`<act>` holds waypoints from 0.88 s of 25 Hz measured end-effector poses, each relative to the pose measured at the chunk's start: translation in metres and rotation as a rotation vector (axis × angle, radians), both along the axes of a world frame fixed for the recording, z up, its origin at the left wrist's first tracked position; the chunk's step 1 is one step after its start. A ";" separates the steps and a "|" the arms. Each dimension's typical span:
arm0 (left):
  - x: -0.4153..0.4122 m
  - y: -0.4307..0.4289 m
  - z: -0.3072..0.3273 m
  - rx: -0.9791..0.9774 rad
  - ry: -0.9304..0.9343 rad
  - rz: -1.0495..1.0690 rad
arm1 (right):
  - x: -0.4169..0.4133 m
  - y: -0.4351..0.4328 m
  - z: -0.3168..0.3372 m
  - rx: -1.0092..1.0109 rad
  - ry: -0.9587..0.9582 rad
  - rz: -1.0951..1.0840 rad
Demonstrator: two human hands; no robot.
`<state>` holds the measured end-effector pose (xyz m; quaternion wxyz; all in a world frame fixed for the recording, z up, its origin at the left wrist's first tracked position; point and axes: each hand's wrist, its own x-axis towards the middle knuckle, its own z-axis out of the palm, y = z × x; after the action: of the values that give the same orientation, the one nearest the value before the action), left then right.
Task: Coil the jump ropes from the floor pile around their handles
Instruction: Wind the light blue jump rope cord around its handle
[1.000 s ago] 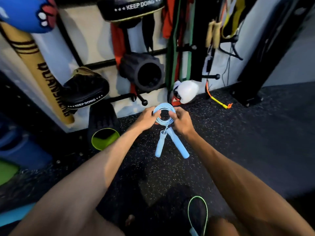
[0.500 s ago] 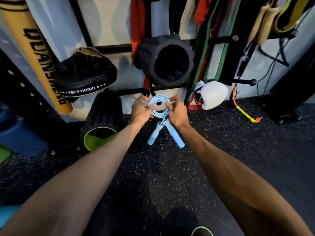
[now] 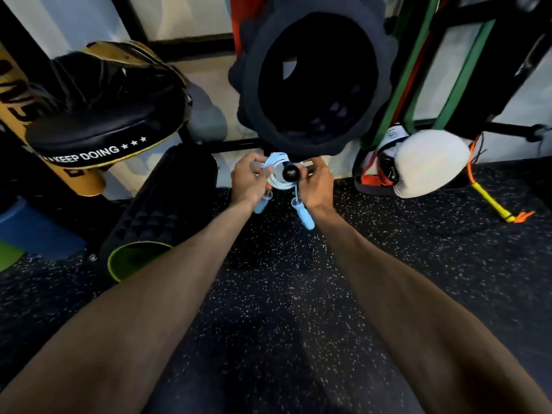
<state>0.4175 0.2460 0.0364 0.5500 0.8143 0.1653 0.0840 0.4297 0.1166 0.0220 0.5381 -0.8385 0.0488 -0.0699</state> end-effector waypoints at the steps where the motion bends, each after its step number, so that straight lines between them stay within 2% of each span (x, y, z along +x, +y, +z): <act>1: 0.004 -0.001 0.002 -0.002 0.009 0.026 | 0.005 0.000 -0.001 0.001 0.024 -0.011; 9: 0.034 -0.004 -0.006 -0.161 0.058 0.159 | 0.045 -0.004 -0.023 0.048 0.114 -0.078; 13: 0.025 0.001 -0.028 -0.161 0.147 0.154 | 0.024 -0.008 -0.024 0.105 0.159 -0.028; 18: -0.032 -0.010 -0.023 0.067 0.304 -0.004 | -0.051 -0.027 -0.007 -0.091 0.237 -0.014; 22: -0.103 -0.026 0.023 0.383 0.304 -0.332 | -0.152 -0.041 0.022 -0.371 0.284 0.021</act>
<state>0.3148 0.2197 0.0598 0.3613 0.9225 0.0914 -0.1003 0.2776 0.0755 0.0442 0.3633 -0.9250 0.1014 0.0465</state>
